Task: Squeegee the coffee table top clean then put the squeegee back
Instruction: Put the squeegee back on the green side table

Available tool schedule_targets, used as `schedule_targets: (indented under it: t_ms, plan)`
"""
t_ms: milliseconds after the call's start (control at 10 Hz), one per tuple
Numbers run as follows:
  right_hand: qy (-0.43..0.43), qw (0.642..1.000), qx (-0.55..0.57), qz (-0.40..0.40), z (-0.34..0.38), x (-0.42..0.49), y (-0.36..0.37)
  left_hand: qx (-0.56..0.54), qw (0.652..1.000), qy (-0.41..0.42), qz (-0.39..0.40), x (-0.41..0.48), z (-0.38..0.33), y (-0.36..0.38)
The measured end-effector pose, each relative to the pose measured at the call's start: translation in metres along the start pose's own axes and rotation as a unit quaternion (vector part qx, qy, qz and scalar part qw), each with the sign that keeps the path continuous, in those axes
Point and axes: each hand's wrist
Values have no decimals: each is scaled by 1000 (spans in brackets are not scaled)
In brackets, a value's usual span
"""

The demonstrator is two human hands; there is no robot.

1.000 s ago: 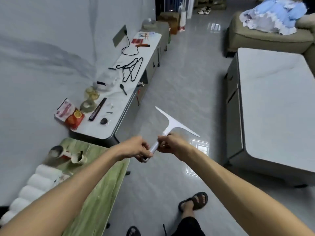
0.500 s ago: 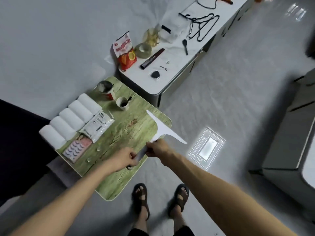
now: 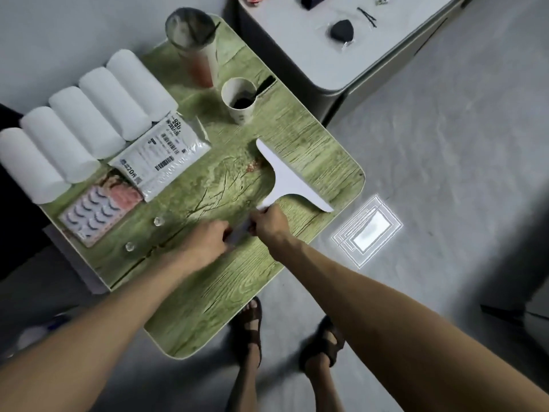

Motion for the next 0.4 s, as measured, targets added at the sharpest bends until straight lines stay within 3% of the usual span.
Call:
schedule_targets:
  t_ms: [100, 400]
  plan:
    - [8, 1000, 14, -20, -4, 11, 14, 11, 1000, -2, -18, 12, 12, 5]
    - [45, 995, 45, 74, 1, -2, -8, 16, 1000, -21, -13, 18, 3, -13]
Point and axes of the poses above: each hand's wrist, its own x-axis towards the middle knuckle, its own y-axis out of the palm, z = x × y
